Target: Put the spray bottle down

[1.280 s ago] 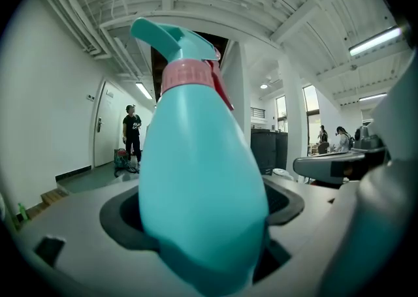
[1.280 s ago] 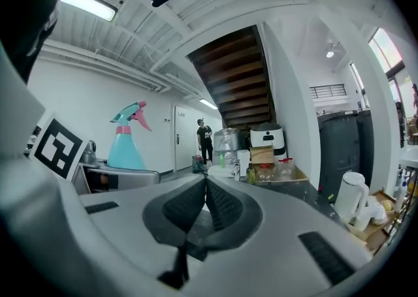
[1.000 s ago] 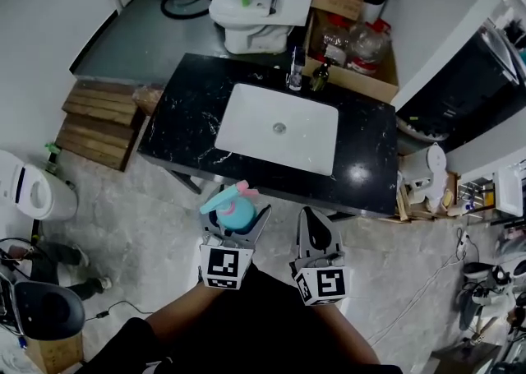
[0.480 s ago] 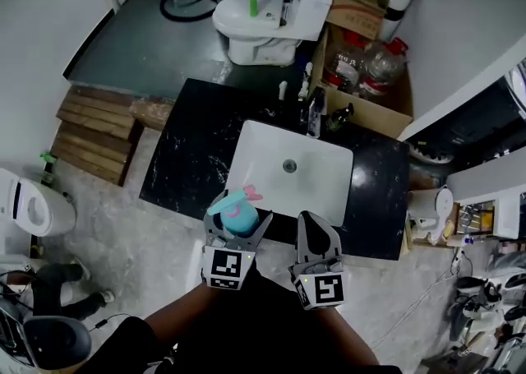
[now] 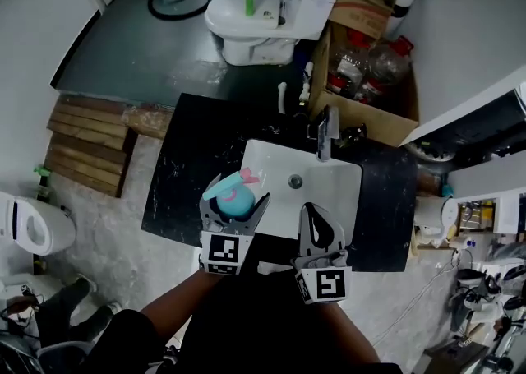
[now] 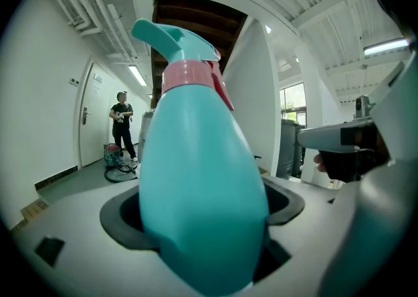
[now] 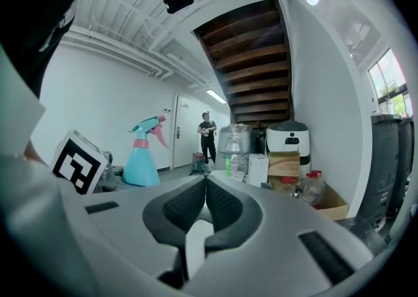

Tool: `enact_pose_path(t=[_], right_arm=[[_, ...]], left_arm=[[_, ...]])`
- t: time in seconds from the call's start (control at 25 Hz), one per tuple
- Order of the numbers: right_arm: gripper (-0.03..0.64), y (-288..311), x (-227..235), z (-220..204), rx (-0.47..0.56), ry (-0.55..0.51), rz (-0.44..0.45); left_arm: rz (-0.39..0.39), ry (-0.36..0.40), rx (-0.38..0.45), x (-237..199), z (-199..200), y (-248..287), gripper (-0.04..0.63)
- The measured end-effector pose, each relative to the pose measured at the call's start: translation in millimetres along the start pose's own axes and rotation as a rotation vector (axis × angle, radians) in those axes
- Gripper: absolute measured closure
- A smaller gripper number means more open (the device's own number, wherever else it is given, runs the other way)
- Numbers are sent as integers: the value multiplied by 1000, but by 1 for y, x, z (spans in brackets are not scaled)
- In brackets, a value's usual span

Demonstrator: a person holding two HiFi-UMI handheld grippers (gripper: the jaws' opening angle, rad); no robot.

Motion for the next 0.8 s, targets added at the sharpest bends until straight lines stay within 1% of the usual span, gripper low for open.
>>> enact_pose_path(t=[0.16, 0.28, 0.48, 0.64, 0.8], right_arm=[[600, 8, 1, -3, -25, -3, -9], [600, 15, 6, -6, -34, 15, -26], [600, 31, 18, -11, -57, 54, -86], [600, 49, 25, -12, -65, 54, -94], [600, 60, 33, -4, -58, 71, -77]], left_arm=[[2, 0, 2, -11, -5, 23, 143], [3, -19, -7, -15, -6, 37, 143], [6, -47, -36, -12, -11, 49, 143], [-5, -29, -40, -17, -15, 70, 143], [32, 2, -46, -23, -20, 97, 143]])
Point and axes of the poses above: the fingertips, and each gripper's own axes: y forward along the fingers, x to its right, z out of its top, the point moved 9 cm from there along -y, backward along the fingers, and after that the axes turned 13 degrees about y, right-handed, at the moved point
